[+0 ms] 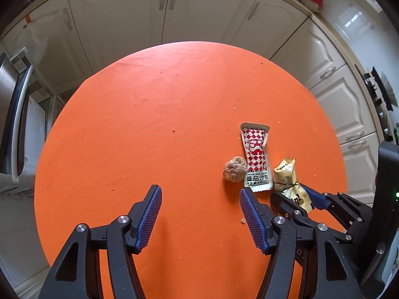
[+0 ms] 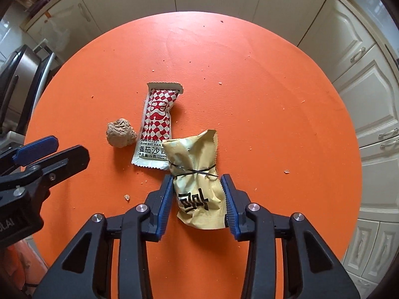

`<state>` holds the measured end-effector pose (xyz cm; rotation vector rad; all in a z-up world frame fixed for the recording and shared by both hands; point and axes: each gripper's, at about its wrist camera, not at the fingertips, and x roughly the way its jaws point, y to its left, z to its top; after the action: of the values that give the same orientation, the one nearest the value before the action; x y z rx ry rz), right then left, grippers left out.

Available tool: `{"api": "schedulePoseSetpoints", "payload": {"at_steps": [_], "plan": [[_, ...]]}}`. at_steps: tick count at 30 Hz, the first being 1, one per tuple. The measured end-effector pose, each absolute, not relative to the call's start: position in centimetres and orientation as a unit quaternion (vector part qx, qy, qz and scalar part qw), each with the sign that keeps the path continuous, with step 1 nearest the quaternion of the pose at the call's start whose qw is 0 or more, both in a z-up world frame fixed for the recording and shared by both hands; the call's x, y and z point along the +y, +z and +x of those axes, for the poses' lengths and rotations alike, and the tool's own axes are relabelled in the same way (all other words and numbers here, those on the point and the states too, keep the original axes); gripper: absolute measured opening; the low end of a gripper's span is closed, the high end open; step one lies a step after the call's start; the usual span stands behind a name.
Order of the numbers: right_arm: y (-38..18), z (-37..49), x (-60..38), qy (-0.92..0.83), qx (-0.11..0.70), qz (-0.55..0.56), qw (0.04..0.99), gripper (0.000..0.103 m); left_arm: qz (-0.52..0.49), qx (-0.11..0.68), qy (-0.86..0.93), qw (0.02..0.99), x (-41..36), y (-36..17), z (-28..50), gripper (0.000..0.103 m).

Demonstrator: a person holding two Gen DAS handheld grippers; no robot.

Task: Collect trash
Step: 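Grasp the gold wrapper with the right gripper while the left grasps the second potato, then carry the gold wrapper and potato over the blue bucket with both grippers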

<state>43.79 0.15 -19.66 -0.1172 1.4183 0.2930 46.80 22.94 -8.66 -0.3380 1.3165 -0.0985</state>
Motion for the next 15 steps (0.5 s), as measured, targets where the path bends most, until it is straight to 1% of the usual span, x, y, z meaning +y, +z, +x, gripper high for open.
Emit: {"api": "schedulePoseSetpoints", "payload": {"at_steps": [4,8,9,10,11,13,14,15], "plan": [[-19.7,44.1,-1.1,0.132,0.646,-0.045,0.750,0.034,-0.162,0.606,-0.054,0.777,22.2,-9.0,48.3,0.061],[-19.9,44.9,-2.4,0.124,0.646,-0.026,0.753,0.034,-0.146,0.605,-0.067,0.780,21.3,-9.9,49.9,0.059],[-20.2,45.0,-2.7,0.123,0.647,-0.024,0.752,0.034,-0.137,0.606,-0.066,0.781,21.1,-10.5,50.2,0.055],[-20.4,45.3,-3.1,0.123,0.649,-0.020,0.750,0.033,-0.132,0.609,-0.064,0.779,20.9,-11.0,50.4,0.047],[-20.6,45.5,-3.2,0.125,0.650,-0.016,0.750,0.033,-0.127,0.600,-0.061,0.788,20.8,-11.1,50.4,0.048],[-20.6,45.2,-2.7,0.127,0.649,-0.010,0.750,0.033,-0.121,0.592,-0.078,0.793,20.3,-11.3,50.5,0.028],[-20.5,45.3,-2.5,0.127,0.649,-0.010,0.750,0.033,-0.125,0.601,-0.098,0.783,19.9,-11.7,50.6,0.021],[-20.4,45.2,-2.7,0.126,0.649,-0.008,0.750,0.033,-0.121,0.608,-0.104,0.778,19.6,-12.1,50.6,0.019]]}}
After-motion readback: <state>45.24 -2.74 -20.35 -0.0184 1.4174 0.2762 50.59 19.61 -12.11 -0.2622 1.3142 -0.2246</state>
